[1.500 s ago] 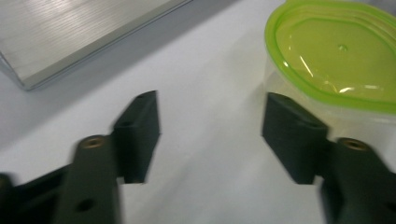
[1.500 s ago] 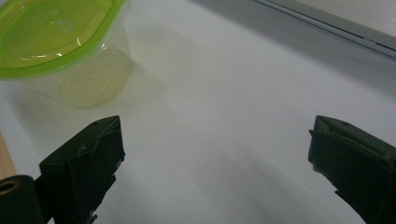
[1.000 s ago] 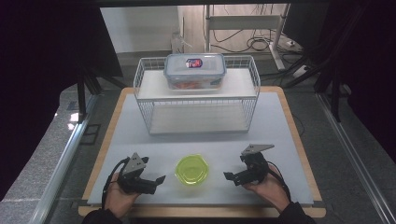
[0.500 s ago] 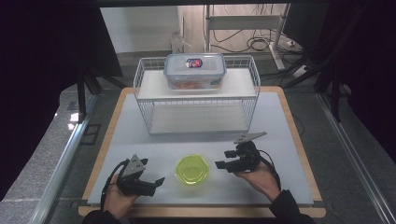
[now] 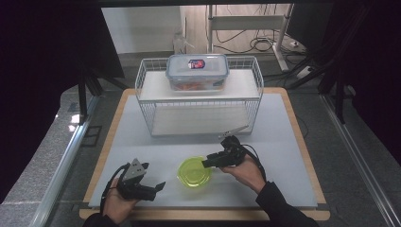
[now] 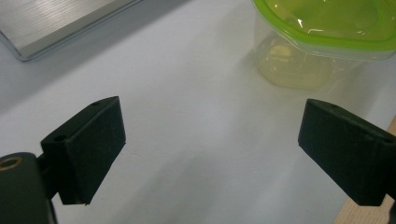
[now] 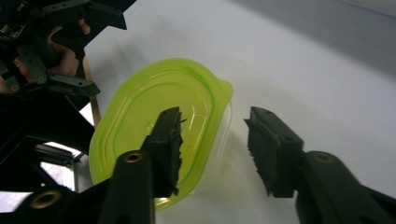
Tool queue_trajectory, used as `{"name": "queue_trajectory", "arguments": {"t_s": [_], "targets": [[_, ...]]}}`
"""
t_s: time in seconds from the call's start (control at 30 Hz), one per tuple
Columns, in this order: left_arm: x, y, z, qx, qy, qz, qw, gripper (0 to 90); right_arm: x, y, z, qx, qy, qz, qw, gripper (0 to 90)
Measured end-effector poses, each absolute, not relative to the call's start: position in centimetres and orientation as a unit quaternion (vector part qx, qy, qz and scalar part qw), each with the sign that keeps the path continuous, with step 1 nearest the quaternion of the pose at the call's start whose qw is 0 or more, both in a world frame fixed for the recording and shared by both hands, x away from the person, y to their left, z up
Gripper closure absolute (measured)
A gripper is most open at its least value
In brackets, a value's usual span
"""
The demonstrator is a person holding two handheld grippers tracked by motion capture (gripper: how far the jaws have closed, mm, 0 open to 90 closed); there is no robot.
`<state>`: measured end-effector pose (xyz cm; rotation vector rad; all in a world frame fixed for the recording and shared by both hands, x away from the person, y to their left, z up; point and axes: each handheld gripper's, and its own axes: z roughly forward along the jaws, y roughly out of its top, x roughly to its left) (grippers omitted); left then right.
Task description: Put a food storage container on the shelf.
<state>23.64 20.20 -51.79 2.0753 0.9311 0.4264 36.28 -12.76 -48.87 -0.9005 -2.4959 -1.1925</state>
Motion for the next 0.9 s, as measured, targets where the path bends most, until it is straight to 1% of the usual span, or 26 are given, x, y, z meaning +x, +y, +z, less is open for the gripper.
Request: {"name": "queue_trajectory", "arguments": {"t_s": [0.1,0.2,0.23,0.3,0.33,0.47,0.67,0.9], "targets": [[23.64,20.15,-51.82,0.824,0.365,0.169,0.399,7.4,36.58,-12.53,-49.23,-0.310,-0.849,-0.404,0.139,63.2],[23.62,20.11,-51.81,0.825,0.364,0.169,0.399,7.4,36.82,-12.31,-49.45,-0.314,-0.845,-0.405,0.155,66.3],[23.62,20.10,-51.81,0.825,0.363,0.169,0.399,7.5,36.99,-12.29,-49.52,-0.316,-0.843,-0.406,0.158,71.5],[23.63,20.08,-51.84,0.827,0.362,0.166,0.397,7.5,37.09,-12.22,-49.59,-0.317,-0.847,-0.398,0.156,73.6],[23.63,20.05,-51.86,0.827,0.362,0.166,0.397,7.5,37.19,-12.21,-49.69,-0.320,-0.843,-0.399,0.167,74.9],[23.63,19.97,-51.89,0.829,0.360,0.166,0.395,7.5,37.24,-11.98,-49.67,-0.317,-0.843,-0.396,0.180,79.4],[23.62,19.94,-51.90,0.830,0.358,0.165,0.395,7.6,37.16,-11.89,-49.44,-0.318,-0.844,-0.390,0.183,80.8],[23.65,19.92,-51.93,0.831,0.357,0.165,0.394,7.7,37.01,-12.58,-48.88,-0.324,-0.829,-0.413,0.193,82.3]]}}
